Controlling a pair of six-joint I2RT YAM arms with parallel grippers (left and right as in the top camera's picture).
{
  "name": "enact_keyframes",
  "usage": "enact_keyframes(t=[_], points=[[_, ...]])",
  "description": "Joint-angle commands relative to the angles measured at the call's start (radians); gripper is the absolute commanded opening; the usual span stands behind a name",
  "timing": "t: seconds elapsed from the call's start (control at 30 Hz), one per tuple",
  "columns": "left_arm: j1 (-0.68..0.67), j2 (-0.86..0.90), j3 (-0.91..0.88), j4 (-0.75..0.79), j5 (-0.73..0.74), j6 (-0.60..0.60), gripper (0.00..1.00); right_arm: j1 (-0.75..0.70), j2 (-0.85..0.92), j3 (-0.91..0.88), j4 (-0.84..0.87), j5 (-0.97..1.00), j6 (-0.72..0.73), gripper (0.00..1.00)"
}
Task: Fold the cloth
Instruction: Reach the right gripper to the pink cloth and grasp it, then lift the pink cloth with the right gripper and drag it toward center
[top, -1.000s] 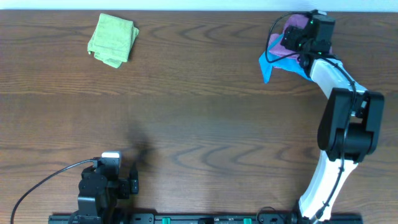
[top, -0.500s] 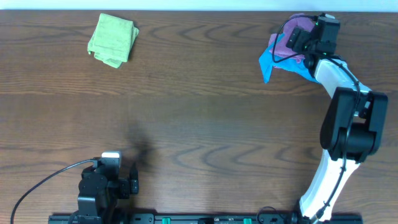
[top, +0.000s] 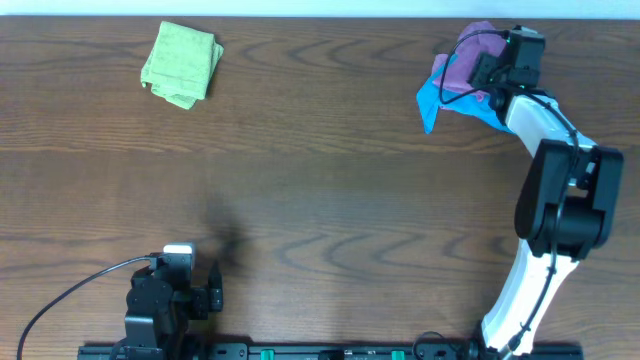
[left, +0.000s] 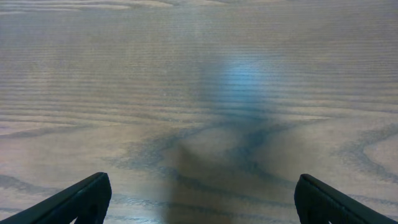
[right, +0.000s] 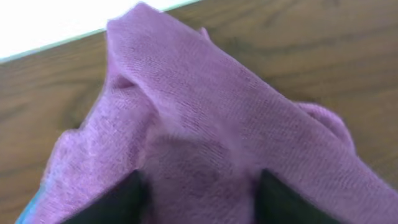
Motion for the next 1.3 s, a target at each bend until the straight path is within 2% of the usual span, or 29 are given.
enact_keyframes(t=[0.0,0.07,0.3,0.57,0.9,1.07,1.13,1.27], points=[[-0.004,-0.006,-0.008,-0.06,-0.003,0.021,0.95,-0.005,0.018,0.019,0.018,0.013,-0.007,0.31],[-0.004,-0.006,-0.008,-0.06,-0.003,0.021,0.95,-0.004,0.012,0.019,0.049,0.012,-0.026,0.19],[-0.004,-0.006,-0.008,-0.06,-0.003,0.021,0.96,0.004,-0.092,0.019,0.016,0.013,-0.081,0.01],[-0.004,-0.006,-0.008,-0.06,-0.003,0.021,0.95,0.009,-0.285,0.019,-0.249,-0.002,-0.133,0.01],[-0.004,-0.006,-0.008,-0.06,-0.003,0.021,0.96,0.031,-0.528,0.019,-0.619,-0.186,-0.151,0.01],[-0.004,-0.006,-0.008,-0.06,-0.003,0.021,0.95,0.115,-0.634,0.019,-0.794,-0.301,-0.195,0.01],[-0.004,-0.006,-0.008,-0.06,-0.003,0.021,0.95,0.19,-0.687,0.019,-0.843,-0.303,-0.218,0.01],[-0.004,-0.006,-0.008,-0.06,-0.003,0.022,0.95,0.315,-0.744,0.019,-0.878,-0.318,-0.224,0.01]])
